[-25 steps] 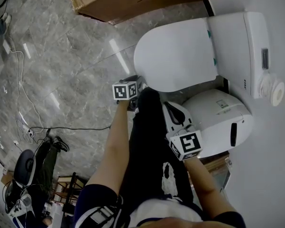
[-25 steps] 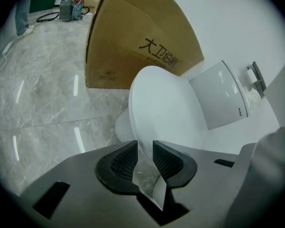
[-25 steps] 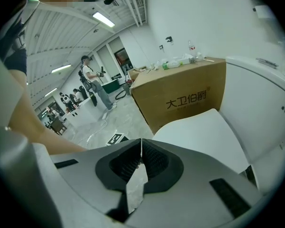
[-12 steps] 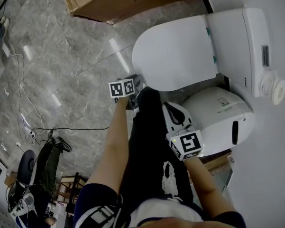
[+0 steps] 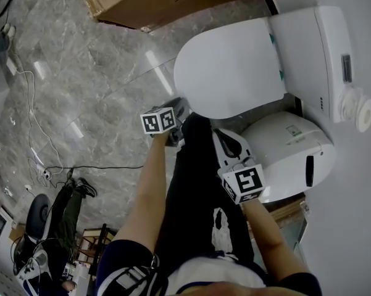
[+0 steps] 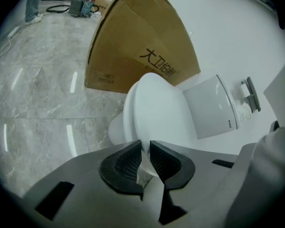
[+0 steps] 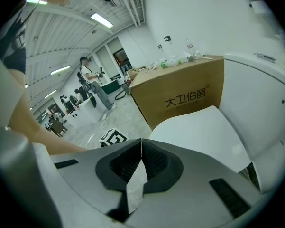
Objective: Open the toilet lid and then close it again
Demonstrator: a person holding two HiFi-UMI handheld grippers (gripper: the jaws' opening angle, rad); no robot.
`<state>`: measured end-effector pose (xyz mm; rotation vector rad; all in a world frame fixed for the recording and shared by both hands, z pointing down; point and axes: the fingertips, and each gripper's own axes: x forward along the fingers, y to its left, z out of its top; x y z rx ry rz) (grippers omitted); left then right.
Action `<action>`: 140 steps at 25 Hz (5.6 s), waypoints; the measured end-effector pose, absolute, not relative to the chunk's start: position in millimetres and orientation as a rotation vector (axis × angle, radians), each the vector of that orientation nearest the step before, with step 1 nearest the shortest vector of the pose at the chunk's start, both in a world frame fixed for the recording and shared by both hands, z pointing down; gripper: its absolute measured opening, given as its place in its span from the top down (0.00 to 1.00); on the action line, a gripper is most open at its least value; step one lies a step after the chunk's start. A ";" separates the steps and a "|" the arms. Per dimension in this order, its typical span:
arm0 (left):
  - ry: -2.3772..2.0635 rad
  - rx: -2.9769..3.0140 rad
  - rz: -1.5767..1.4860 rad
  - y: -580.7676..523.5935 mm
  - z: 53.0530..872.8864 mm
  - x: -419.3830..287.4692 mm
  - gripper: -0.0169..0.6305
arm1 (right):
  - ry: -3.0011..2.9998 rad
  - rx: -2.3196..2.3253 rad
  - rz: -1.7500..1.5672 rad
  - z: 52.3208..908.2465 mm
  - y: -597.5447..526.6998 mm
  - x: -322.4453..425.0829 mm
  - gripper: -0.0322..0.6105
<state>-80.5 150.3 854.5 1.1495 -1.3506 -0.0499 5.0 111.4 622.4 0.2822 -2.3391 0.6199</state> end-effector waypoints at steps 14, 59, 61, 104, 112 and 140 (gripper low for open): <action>-1.360 1.215 0.004 148.8 802.4 -78.0 0.89 | -2.379 0.239 0.589 597.9 119.5 -15.3 0.94; -1.329 1.315 0.080 130.4 723.8 -64.7 0.89 | -1.906 0.140 -0.043 742.7 137.6 -5.6 0.73; -1.315 1.323 0.091 131.2 724.7 -65.2 0.89 | -1.904 0.126 -0.004 742.5 138.2 -6.4 0.73; -1.280 1.982 0.898 65.2 608.3 -28.5 0.96 | -2.147 0.306 0.287 601.4 58.5 43.2 0.80; -1.231 2.041 0.880 38.8 580.6 -1.5 0.96 | -2.173 0.342 0.294 575.0 32.8 59.7 0.82; -1.233 2.224 0.664 -42.1 488.3 32.3 0.96 | -2.215 0.576 0.423 526.2 -44.3 104.5 0.84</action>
